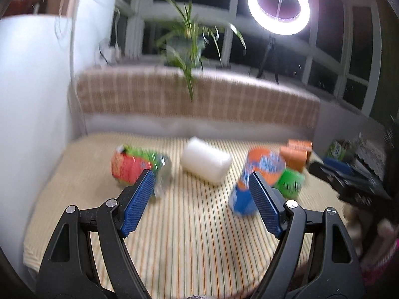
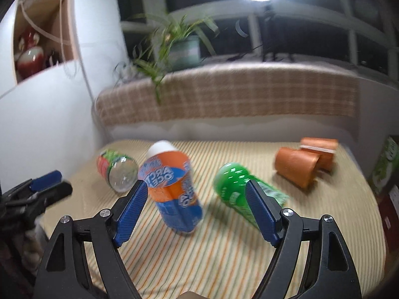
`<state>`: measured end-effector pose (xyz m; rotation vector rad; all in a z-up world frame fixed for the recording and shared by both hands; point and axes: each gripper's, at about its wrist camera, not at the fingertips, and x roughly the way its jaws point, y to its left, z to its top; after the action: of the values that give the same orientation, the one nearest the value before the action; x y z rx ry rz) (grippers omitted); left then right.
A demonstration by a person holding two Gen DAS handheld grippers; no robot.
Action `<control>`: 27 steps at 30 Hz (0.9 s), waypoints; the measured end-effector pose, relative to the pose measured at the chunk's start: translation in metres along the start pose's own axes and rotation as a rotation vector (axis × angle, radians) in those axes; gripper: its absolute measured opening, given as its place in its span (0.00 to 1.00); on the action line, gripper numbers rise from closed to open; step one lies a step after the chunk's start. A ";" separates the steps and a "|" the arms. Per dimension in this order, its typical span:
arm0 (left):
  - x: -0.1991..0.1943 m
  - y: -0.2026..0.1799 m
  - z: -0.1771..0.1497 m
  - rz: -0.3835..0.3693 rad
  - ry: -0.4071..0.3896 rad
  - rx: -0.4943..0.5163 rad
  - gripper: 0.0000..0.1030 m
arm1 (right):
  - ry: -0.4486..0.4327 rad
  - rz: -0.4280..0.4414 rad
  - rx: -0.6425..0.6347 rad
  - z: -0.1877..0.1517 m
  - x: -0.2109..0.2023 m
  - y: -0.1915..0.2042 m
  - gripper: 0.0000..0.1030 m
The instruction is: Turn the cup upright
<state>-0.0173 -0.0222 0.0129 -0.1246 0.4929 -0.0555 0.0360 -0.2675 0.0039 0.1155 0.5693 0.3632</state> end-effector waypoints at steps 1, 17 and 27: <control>-0.003 0.000 0.004 0.009 -0.030 -0.005 0.78 | -0.020 -0.017 0.012 -0.001 -0.007 -0.002 0.78; -0.021 0.007 0.008 0.110 -0.150 0.000 1.00 | -0.151 -0.174 -0.006 -0.007 -0.041 0.005 0.81; -0.017 0.006 0.006 0.111 -0.127 0.010 1.00 | -0.146 -0.172 -0.010 -0.008 -0.039 0.007 0.81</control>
<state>-0.0292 -0.0145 0.0254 -0.0905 0.3719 0.0586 -0.0013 -0.2750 0.0184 0.0820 0.4294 0.1880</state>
